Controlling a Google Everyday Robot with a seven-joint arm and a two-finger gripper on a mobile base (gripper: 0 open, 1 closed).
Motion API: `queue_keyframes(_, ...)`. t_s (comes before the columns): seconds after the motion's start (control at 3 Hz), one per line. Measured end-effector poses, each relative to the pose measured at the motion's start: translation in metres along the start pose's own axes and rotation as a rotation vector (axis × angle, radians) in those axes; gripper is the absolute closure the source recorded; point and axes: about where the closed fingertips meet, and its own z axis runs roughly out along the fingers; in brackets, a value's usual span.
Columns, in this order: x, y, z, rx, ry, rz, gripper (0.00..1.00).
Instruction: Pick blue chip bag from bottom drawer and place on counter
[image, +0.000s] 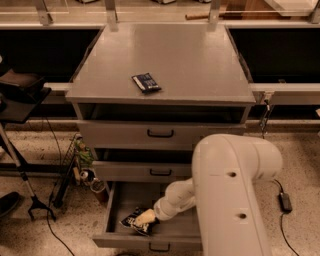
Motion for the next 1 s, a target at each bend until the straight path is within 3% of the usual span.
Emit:
queue_keyframes(0.33,-0.013,0.01,0.027,0.013,0.055,0.018,0.0)
queue_keyframes(1.0,-0.025,0.01,0.074,0.013,0.134,0.111,0.0)
